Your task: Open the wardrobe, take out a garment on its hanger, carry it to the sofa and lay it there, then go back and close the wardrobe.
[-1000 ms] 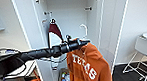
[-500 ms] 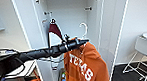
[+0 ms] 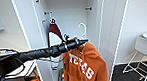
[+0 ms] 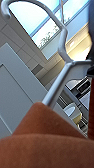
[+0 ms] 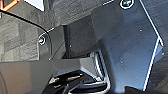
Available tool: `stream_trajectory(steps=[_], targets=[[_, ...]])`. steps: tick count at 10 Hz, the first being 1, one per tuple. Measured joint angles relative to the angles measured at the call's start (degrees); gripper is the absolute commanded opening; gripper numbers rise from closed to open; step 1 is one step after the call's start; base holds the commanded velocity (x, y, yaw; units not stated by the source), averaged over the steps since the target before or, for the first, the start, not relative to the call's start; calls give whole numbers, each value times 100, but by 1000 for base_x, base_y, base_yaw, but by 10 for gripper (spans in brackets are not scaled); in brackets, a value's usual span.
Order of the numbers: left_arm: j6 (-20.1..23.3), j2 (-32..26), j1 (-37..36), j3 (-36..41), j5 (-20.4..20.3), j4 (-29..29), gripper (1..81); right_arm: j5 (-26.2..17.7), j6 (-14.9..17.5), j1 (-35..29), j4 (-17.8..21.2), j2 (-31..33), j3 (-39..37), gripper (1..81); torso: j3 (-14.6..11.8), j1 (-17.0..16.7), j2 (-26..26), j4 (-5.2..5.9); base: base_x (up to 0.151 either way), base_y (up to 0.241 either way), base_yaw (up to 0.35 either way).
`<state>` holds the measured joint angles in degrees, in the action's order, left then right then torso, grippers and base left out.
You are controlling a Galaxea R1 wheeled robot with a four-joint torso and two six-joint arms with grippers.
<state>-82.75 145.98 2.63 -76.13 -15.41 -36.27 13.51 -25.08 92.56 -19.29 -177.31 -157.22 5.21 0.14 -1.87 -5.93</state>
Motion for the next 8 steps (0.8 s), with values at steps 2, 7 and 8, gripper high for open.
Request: stream_trajectory(steps=[2,7,8], targets=[[-2,-108,72,0,15,-2,10,0,0,-15,2,20,0,811,-2,-2,-2,0,0,0,-333],[-7,-108,67,-13,26,-2,10,0,0,10,2,11,0,811,0,2,2,0,0,0,-333],[-7,-128,67,-11,20,-2,10,5,0,-4,2,13,0,811,0,0,2,0,0,0,-333]])
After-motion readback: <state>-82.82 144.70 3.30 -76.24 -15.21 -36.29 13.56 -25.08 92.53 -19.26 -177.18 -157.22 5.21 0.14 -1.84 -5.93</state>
